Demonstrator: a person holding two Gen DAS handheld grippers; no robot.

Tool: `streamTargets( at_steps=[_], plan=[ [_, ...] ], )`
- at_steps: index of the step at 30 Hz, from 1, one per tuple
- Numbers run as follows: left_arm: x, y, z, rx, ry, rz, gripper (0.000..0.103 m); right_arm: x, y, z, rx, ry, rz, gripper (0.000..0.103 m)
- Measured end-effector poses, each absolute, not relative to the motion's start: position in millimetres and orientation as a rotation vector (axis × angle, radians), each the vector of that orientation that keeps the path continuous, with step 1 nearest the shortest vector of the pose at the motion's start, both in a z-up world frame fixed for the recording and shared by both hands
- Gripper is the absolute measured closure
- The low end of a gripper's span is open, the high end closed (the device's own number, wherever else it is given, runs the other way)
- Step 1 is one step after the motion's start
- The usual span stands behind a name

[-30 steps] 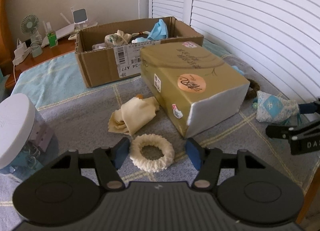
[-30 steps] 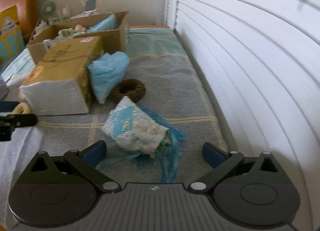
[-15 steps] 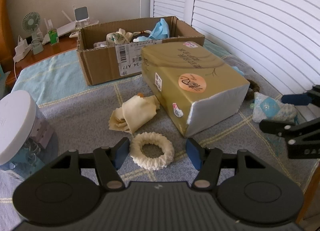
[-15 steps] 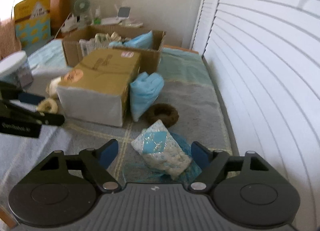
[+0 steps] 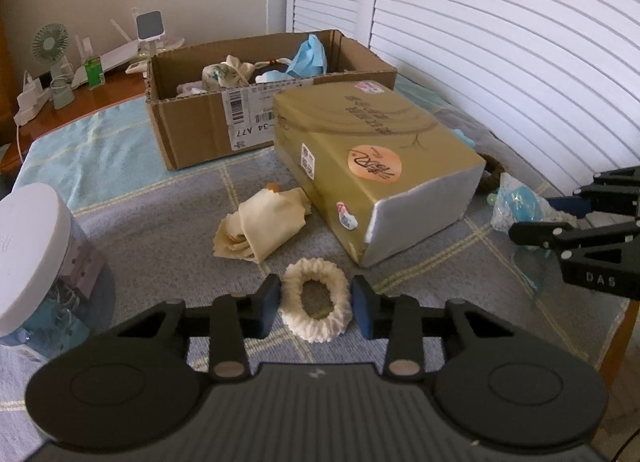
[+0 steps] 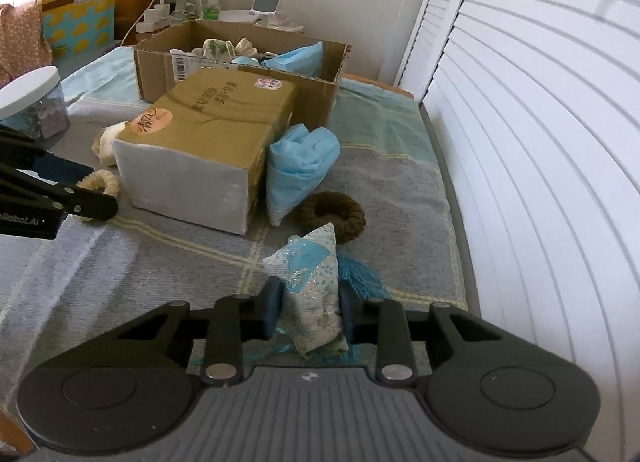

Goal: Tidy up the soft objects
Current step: 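Carry the blue patterned pouch into the box and open the right tool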

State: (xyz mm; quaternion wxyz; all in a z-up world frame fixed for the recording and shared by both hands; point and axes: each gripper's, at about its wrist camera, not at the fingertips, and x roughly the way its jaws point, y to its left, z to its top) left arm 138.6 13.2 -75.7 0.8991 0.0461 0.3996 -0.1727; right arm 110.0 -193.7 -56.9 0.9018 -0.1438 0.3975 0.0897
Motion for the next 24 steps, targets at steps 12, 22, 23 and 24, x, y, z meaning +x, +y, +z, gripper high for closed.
streamTargets(
  at_steps=[12, 22, 23, 24],
  plan=[
    [124.2, 16.3, -58.0, 0.117, 0.8, -0.418, 0.067, 104.7, -209.2, -14.5, -0.178, 0.781, 0.216, 0.07],
    [109.4, 24.4, -42.8, 0.104, 0.751, -0.446, 0.067, 123.5, -205.7, 35.4, -0.162, 0.687, 0.275, 0.07],
    [109.2, 25.4, -42.1, 0.1, 0.748, -0.447, 0.067, 127.3, -204.2, 40.3, -0.163, 0.677, 0.282, 0.07],
    [108.3, 26.5, -41.4, 0.097, 0.744, -0.449, 0.067, 130.9, -202.9, 44.6, -0.163, 0.669, 0.287, 0.07]
  ],
)
